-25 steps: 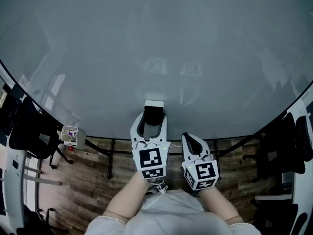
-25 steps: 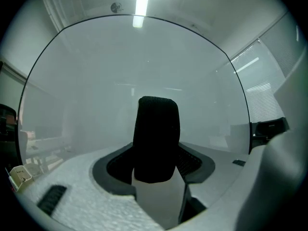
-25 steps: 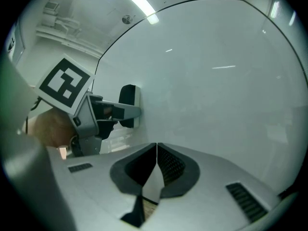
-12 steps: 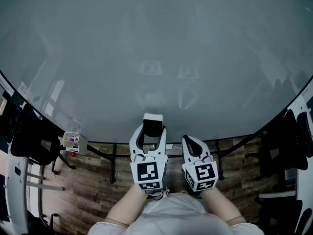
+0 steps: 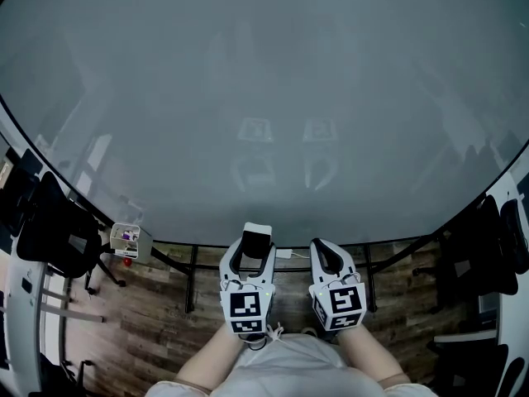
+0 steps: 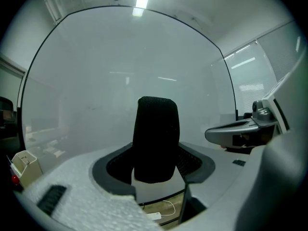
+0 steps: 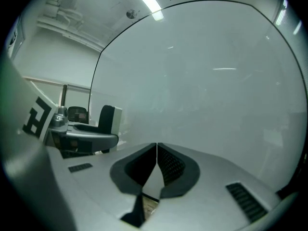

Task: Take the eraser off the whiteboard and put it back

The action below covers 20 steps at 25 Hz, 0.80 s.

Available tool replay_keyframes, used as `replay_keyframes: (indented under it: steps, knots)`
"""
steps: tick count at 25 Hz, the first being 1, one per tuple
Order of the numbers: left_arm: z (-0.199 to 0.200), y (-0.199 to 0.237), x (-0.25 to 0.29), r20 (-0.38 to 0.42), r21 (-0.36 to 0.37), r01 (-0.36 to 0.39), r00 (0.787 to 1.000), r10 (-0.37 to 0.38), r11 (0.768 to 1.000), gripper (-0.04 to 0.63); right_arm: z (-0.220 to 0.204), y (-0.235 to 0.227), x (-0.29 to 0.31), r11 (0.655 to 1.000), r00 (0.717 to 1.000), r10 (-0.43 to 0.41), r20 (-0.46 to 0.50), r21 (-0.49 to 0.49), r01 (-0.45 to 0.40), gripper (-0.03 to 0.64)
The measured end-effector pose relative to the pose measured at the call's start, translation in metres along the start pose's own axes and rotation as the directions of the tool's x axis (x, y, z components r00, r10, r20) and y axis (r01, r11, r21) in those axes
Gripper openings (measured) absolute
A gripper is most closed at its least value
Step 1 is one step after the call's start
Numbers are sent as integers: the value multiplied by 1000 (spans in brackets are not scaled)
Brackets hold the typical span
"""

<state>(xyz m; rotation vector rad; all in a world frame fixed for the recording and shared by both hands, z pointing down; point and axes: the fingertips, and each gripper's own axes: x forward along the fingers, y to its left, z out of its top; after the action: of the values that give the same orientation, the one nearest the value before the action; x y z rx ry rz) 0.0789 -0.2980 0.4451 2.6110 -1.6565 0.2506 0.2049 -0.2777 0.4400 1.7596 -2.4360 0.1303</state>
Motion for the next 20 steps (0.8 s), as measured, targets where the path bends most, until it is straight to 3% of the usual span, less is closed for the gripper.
replay_keyframes:
  steps: [20]
  knots:
    - [4,5,-13,9,-71,5,1000,-4,997,259,1,15,-2,1000,1000,-1,11,25,1,28]
